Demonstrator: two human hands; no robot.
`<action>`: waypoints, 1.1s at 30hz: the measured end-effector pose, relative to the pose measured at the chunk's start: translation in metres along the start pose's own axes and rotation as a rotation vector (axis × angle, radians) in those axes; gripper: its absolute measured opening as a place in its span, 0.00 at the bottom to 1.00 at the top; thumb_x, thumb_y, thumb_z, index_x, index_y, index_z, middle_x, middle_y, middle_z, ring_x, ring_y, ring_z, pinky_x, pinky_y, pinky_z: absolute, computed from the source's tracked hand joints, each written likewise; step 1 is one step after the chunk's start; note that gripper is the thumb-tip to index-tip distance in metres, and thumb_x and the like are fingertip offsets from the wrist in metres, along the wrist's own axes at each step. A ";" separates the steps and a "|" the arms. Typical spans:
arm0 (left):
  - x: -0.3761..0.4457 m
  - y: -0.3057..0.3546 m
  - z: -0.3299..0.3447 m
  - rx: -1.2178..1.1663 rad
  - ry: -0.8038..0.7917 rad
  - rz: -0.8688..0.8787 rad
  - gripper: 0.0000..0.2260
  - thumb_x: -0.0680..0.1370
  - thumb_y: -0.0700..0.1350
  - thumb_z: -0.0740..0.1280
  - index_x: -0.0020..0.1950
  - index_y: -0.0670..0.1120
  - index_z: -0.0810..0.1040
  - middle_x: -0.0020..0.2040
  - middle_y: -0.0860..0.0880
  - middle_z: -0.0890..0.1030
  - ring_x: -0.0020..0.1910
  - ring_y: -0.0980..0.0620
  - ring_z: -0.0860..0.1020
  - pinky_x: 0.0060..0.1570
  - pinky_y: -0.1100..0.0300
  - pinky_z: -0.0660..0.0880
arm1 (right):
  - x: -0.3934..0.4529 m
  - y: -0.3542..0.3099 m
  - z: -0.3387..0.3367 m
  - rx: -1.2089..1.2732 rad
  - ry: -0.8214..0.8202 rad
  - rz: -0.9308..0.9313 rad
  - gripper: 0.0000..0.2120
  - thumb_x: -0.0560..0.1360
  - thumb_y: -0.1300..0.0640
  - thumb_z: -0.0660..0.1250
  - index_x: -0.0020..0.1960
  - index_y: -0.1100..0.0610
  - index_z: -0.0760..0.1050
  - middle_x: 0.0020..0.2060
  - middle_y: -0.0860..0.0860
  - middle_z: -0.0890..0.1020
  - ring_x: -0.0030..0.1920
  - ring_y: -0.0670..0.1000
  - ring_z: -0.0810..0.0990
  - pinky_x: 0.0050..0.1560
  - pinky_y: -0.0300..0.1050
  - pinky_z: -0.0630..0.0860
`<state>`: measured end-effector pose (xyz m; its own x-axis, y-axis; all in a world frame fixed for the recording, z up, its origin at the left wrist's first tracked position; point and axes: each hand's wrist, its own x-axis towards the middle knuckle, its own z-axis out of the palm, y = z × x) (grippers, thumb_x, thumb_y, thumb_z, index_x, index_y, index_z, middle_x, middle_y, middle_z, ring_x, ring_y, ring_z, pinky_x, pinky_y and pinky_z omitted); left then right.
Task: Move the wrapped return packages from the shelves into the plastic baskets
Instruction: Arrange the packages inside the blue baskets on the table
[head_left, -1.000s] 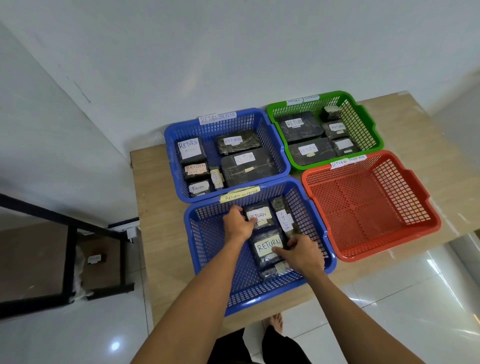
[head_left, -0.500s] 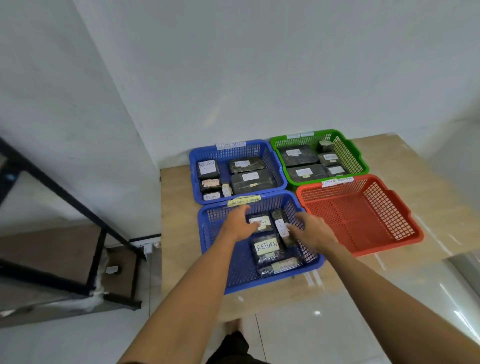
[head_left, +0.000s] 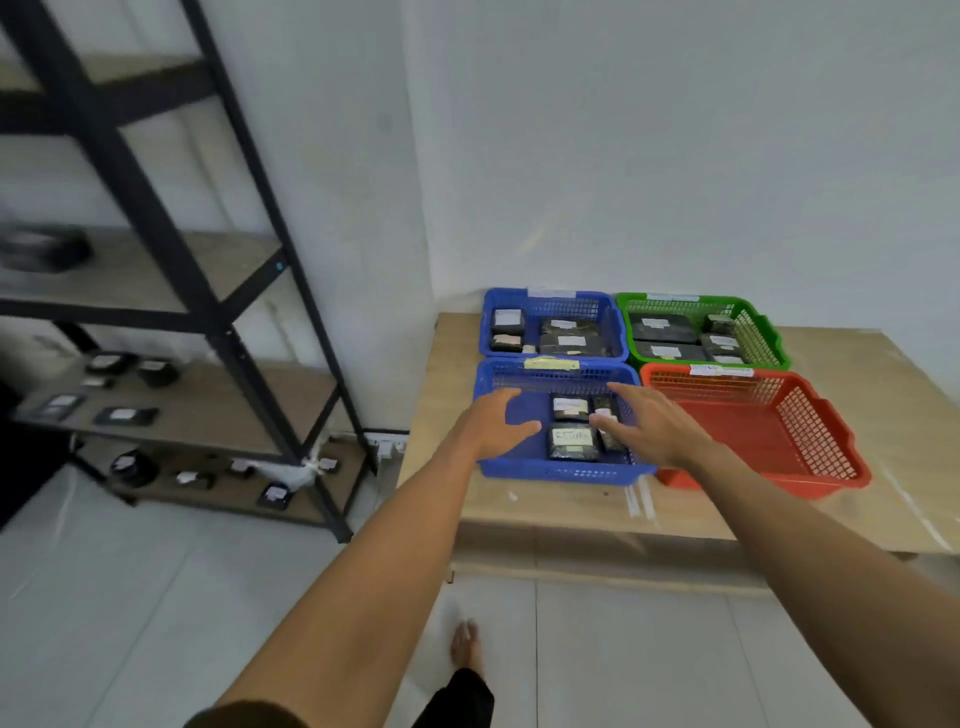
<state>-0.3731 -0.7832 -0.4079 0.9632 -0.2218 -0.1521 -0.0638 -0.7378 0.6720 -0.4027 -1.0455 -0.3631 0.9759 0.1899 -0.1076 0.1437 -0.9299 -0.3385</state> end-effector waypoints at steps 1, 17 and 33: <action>-0.015 -0.006 -0.004 0.004 0.014 -0.023 0.35 0.77 0.58 0.71 0.80 0.47 0.64 0.79 0.49 0.66 0.77 0.48 0.65 0.75 0.50 0.65 | -0.005 -0.009 0.004 0.008 -0.002 -0.013 0.43 0.76 0.26 0.56 0.80 0.54 0.62 0.77 0.53 0.69 0.76 0.55 0.67 0.73 0.55 0.66; -0.244 -0.161 -0.111 -0.059 0.207 -0.316 0.32 0.78 0.58 0.70 0.77 0.47 0.67 0.75 0.46 0.70 0.74 0.46 0.69 0.71 0.52 0.67 | -0.038 -0.252 0.107 0.025 -0.178 -0.273 0.37 0.79 0.31 0.58 0.80 0.53 0.62 0.78 0.54 0.67 0.77 0.57 0.65 0.75 0.56 0.64; -0.426 -0.426 -0.300 -0.076 0.255 -0.494 0.35 0.76 0.64 0.69 0.78 0.50 0.67 0.78 0.48 0.68 0.76 0.48 0.67 0.74 0.51 0.65 | -0.048 -0.593 0.245 0.144 -0.320 -0.366 0.19 0.80 0.35 0.62 0.53 0.49 0.78 0.51 0.50 0.82 0.54 0.54 0.79 0.53 0.47 0.74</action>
<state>-0.6776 -0.1832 -0.4119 0.9072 0.3061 -0.2884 0.4206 -0.6650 0.6171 -0.5752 -0.4263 -0.3863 0.7633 0.6033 -0.2313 0.4208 -0.7358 -0.5305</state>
